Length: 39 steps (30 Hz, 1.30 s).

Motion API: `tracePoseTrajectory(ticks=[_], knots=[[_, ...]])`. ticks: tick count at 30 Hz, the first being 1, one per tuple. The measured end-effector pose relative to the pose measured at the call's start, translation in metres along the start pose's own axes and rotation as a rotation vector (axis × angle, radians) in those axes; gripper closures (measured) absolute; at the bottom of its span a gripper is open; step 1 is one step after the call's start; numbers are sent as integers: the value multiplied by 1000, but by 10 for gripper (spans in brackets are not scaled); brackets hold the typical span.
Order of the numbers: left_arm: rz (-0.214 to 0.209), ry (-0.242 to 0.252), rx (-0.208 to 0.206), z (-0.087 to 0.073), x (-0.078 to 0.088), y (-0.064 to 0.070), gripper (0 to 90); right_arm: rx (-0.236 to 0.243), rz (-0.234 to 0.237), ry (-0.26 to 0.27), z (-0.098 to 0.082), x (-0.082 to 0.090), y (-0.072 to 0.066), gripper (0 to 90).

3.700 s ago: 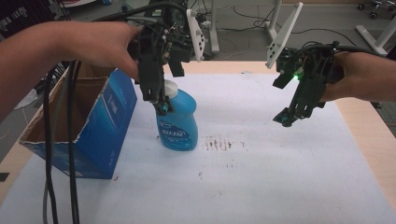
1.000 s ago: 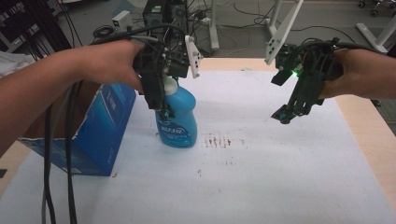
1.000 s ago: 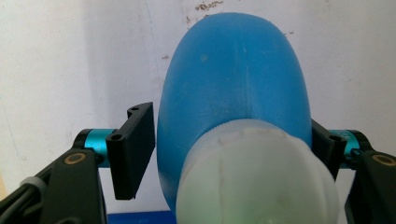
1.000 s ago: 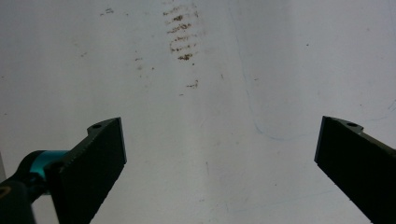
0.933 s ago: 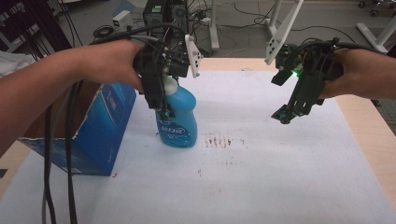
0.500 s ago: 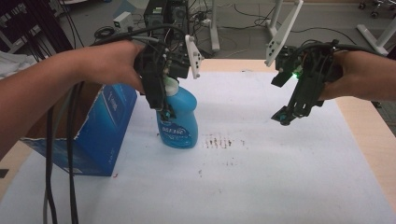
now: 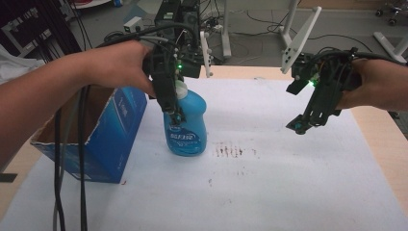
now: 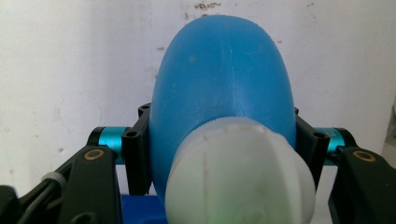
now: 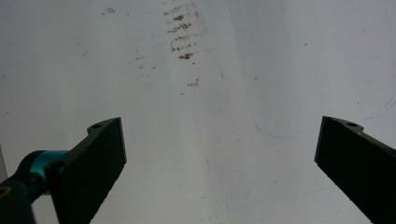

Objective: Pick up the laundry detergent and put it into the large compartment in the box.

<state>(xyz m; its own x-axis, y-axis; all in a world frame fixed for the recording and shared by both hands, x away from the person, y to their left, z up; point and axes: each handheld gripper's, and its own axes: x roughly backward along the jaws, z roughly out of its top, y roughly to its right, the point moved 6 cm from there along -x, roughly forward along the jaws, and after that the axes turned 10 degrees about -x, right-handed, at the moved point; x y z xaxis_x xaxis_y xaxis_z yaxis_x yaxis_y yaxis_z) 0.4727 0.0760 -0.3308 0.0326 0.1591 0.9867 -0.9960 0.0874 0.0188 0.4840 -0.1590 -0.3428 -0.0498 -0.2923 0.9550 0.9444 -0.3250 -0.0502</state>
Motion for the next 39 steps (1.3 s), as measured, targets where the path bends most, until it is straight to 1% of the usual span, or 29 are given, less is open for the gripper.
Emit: tracePoseTrajectory(ticks=[2, 4, 10, 14, 17, 21, 26, 30, 33, 36, 39], knots=[[10, -2, 27, 0, 10, 2, 376, 4, -1, 3, 0, 0, 0, 11], [15, -1, 42, 1, 17, 3, 376, 2, 0, 2, 0, 1, -1, 11], [35, 8, 77, 2, 46, 10, 377, 8, -3, 8, 2, 4, -4, 11], [45, 11, 121, 2, 63, 15, 377, 12, -4, 13, 2, 5, -6, 11], [54, 4, 139, 2, 73, 18, 378, 14, -5, 15, 3, 7, -8, 11], [64, -8, 173, 1, 88, 23, 378, 16, -8, 20, 3, 9, -10, 11], [73, -7, 218, -2, 107, 28, 378, 25, -11, 31, 4, 11, -10, 11], [77, -16, 252, -7, 124, 33, 377, 27, -12, 32, 4, 13, -11, 11], [85, -17, 264, -11, 133, 36, 378, 32, -15, 40, 6, 15, -11, 11], [91, -6, 290, -15, 145, 40, 378, 37, -15, 45, 8, 17, -11, 11], [94, -8, 301, -17, 153, 42, 377, 39, -15, 48, 9, 19, -12, 11]])
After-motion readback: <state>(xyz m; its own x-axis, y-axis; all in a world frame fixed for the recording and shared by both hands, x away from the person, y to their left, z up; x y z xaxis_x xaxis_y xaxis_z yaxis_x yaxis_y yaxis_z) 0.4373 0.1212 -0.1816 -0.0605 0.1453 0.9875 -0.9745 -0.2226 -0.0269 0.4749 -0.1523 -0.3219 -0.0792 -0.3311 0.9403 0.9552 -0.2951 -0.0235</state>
